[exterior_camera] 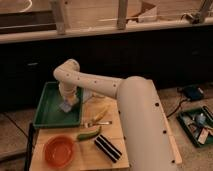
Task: Wipe tray with sponge
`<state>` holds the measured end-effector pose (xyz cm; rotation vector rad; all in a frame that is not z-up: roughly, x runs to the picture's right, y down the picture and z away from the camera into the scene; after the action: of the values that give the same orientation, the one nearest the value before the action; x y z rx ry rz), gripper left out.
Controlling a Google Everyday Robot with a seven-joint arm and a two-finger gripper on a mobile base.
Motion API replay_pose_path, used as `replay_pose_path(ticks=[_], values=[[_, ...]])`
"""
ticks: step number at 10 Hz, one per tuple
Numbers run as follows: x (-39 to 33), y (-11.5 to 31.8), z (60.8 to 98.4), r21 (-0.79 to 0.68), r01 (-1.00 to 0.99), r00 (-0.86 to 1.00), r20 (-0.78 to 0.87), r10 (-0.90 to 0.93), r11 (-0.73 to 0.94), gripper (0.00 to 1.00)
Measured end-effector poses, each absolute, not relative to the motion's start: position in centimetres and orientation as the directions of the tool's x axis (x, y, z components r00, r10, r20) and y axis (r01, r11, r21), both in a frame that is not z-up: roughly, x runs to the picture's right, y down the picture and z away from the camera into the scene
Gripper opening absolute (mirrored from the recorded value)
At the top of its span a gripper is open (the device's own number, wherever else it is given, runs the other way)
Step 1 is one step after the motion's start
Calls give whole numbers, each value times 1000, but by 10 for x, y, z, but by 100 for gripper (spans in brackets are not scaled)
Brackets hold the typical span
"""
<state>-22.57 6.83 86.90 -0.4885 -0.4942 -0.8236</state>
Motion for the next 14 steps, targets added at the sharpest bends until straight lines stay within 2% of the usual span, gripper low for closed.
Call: replay_pose_path(ticks=[14], values=[[-231, 84, 866, -193, 799, 555, 602, -574, 569, 0]])
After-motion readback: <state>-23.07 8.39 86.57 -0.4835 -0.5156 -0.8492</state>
